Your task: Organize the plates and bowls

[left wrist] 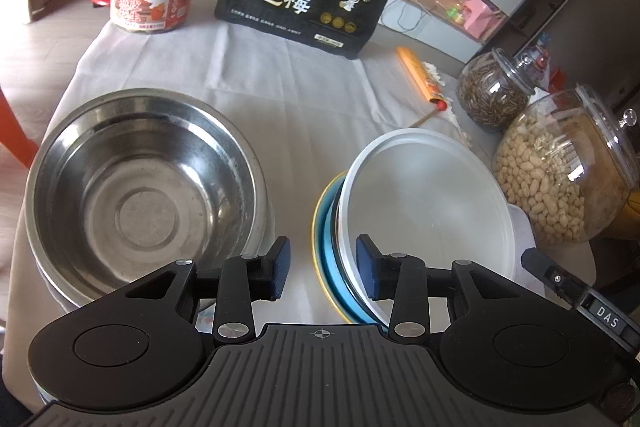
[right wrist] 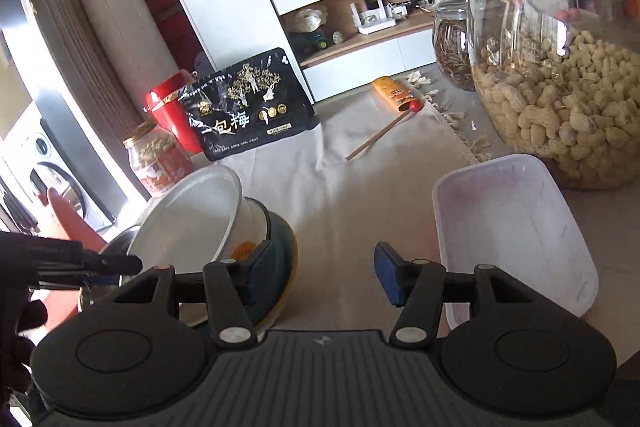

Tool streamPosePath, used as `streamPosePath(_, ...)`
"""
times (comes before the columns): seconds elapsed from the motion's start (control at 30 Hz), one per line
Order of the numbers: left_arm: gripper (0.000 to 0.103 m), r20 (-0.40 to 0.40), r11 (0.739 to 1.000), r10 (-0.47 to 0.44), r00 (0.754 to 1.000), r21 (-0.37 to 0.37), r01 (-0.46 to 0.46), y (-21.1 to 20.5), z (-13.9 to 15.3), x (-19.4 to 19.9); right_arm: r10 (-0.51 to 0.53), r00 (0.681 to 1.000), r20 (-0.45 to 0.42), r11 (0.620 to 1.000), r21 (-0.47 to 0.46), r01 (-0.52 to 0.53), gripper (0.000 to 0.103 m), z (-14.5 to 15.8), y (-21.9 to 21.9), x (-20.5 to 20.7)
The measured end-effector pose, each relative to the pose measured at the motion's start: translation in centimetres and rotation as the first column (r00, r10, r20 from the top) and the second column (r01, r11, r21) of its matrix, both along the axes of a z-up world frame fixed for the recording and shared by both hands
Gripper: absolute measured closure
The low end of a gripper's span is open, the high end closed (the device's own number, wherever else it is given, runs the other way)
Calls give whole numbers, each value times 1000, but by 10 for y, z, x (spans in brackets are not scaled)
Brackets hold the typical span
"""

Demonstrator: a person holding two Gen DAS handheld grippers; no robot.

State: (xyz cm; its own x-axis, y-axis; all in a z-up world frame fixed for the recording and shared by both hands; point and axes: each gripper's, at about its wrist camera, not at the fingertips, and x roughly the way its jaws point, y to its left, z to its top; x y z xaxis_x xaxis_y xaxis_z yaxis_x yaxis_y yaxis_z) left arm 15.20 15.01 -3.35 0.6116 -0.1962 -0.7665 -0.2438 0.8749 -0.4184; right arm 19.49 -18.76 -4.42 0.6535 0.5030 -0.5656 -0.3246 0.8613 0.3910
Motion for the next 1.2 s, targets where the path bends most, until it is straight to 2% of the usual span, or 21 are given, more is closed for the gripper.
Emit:
streamPosePath(0.1,60,-38,998,9,999,-58,-11,1,-9,3,37,999,10,996,85,-38,47,7,9,12)
streamPosePath(0.17,60,-65,996,4,998,-94,-10,-1,-14,6,71,997,1,991,110,-70,44,9,22,21)
streamPosePath(0.33,62,-110,989,-10,994,-145,-6,-9,-24,11,157,987,-25,987,47,-156,44,-1,58,36)
streamPosePath(0.43,57,-125,991,-14,992,-134,-3,-14,-27,18,187,973,-135,982,45,-182,42,-20,71,52)
streamPosePath(0.5,54,-136,990,-15,991,-144,-5,-15,-30,22,171,975,-140,985,31,-168,42,-23,72,58)
streamPosePath(0.6,54,-151,990,-17,988,-143,-5,-18,-35,29,196,948,-252,980,30,-195,42,-36,77,72)
streamPosePath(0.7,54,-151,993,-25,988,-118,7,-23,-37,31,213,923,-321,975,16,-219,42,-50,85,79)
streamPosePath(0.8,55,-143,995,-15,990,-99,1,-28,-39,31,273,882,-384,962,86,-261,42,-62,89,81)
streamPosePath(0.83,55,-136,995,-12,991,-97,-2,-29,-40,30,279,878,-388,960,110,-257,41,-64,88,79)
streamPosePath(0.93,56,-118,996,-13,993,-87,3,-31,-40,26,274,888,-369,962,103,-254,41,-65,88,72)
streamPosePath(1.07,57,-112,999,-34,993,-46,29,-32,-37,17,272,903,-334,961,43,-273,39,-59,94,59)
streamPosePath(1.2,57,-135,998,-61,989,-34,57,-31,-34,0,303,884,-355,951,56,-304,39,-61,94,47)
